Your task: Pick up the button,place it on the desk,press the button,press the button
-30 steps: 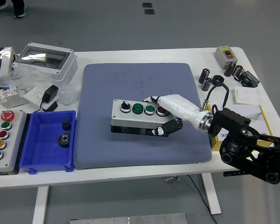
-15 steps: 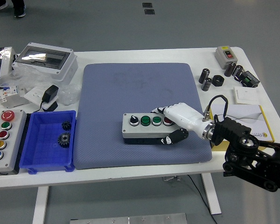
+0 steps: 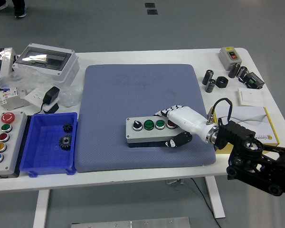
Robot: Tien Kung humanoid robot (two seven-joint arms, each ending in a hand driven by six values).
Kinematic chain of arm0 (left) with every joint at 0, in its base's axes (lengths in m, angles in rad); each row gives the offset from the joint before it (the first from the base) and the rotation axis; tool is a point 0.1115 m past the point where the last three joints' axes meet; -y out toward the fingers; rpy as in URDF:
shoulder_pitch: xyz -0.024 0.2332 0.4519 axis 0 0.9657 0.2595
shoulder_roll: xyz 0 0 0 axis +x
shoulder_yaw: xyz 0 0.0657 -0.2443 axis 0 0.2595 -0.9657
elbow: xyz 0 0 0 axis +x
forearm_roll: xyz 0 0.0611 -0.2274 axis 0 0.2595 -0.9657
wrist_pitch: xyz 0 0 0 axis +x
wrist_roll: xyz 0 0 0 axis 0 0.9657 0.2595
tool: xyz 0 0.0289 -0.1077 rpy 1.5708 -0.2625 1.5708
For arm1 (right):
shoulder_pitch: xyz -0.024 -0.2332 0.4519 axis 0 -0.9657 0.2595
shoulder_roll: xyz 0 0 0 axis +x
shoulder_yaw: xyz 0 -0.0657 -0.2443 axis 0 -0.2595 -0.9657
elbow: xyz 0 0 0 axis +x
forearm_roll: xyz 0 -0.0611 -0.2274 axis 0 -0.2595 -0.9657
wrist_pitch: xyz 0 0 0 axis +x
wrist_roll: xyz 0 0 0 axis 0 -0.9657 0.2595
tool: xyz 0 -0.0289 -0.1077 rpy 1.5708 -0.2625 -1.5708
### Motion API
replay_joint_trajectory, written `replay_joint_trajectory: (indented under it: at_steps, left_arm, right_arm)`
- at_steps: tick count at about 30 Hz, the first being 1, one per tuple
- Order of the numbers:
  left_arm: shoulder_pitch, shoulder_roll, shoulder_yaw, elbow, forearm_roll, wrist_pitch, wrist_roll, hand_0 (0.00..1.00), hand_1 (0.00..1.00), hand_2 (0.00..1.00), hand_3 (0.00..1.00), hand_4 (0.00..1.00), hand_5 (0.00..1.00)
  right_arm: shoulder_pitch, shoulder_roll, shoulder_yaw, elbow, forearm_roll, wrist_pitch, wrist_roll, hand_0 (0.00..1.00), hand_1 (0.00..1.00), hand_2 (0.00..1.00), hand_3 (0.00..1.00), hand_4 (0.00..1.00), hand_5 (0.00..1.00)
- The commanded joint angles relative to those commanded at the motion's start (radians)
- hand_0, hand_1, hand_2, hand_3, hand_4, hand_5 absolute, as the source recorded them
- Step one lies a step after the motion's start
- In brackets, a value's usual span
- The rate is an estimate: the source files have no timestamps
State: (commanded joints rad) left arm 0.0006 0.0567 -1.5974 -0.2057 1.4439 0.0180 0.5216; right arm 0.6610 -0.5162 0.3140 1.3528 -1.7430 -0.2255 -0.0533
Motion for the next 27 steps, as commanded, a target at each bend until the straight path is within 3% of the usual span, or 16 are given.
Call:
replay_joint_trajectory:
  at_steps: [2, 7, 13, 14, 19, 20, 25, 26, 27]
  left_arm:
    - [0.0, 0.001, 0.0, 0.0, 0.0, 0.0, 0.001, 0.788, 0.751, 0.719, 0.79, 0.723, 0.431]
    - [-0.001, 0.001, 0.0, -0.001, 0.001, -0.001, 0.003, 0.788, 0.751, 0.719, 0.79, 0.723, 0.431]
    - [-0.003, 0.002, -0.001, -0.001, 0.004, -0.003, 0.006, 0.787, 0.751, 0.718, 0.791, 0.725, 0.426]
    - [-0.003, 0.002, -0.001, -0.001, 0.004, -0.004, 0.006, 0.787, 0.752, 0.718, 0.789, 0.723, 0.422]
    - [-0.002, 0.001, 0.004, -0.001, 0.001, -0.006, 0.007, 0.787, 0.752, 0.718, 0.789, 0.723, 0.422]
    - [-0.002, 0.0, 0.006, 0.0, 0.0, -0.006, 0.007, 0.787, 0.751, 0.718, 0.786, 0.723, 0.42]
    - [-0.002, -0.001, 0.008, 0.0, -0.001, -0.008, 0.007, 0.787, 0.751, 0.718, 0.786, 0.723, 0.42]
    - [-0.002, -0.001, 0.008, 0.0, 0.0, -0.008, 0.007, 0.787, 0.752, 0.717, 0.784, 0.72, 0.407]
    - [-0.002, -0.001, 0.008, 0.0, 0.0, -0.008, 0.008, 0.787, 0.752, 0.717, 0.784, 0.72, 0.407]
  right_arm:
    - [0.0, -0.003, 0.002, 0.001, 0.01, 0.008, -0.003, 0.972, 0.927, 0.948, 0.96, 0.08, 0.049]
    - [0.006, -0.017, 0.018, 0.012, 0.063, 0.047, -0.005, 0.972, 0.927, 0.948, 0.96, 0.08, 0.049]
    - [0.019, -0.039, 0.06, 0.035, 0.175, 0.13, 0.003, 0.984, 0.942, 0.958, 0.966, 0.104, 0.027]
    - [0.021, -0.042, 0.065, 0.039, 0.191, 0.143, 0.005, 0.994, 0.949, 0.963, 0.979, 0.169, 0.002]
    - [0.026, -0.058, 0.089, 0.059, 0.271, 0.198, 0.016, 0.994, 0.949, 0.963, 0.979, 0.169, 0.002]
    - [0.026, -0.06, 0.091, 0.061, 0.281, 0.204, 0.016, 0.997, 0.952, 0.966, 0.988, 0.394, 0.022]
    - [0.026, -0.068, 0.096, 0.066, 0.327, 0.226, 0.021, 0.997, 0.952, 0.966, 0.988, 0.394, 0.022]
    - [0.026, -0.069, 0.096, 0.066, 0.333, 0.228, 0.021, 0.998, 0.963, 0.986, 0.998, 0.478, 0.011]
    - [0.026, -0.07, 0.097, 0.067, 0.337, 0.23, 0.021, 0.998, 0.963, 0.986, 0.998, 0.478, 0.011]
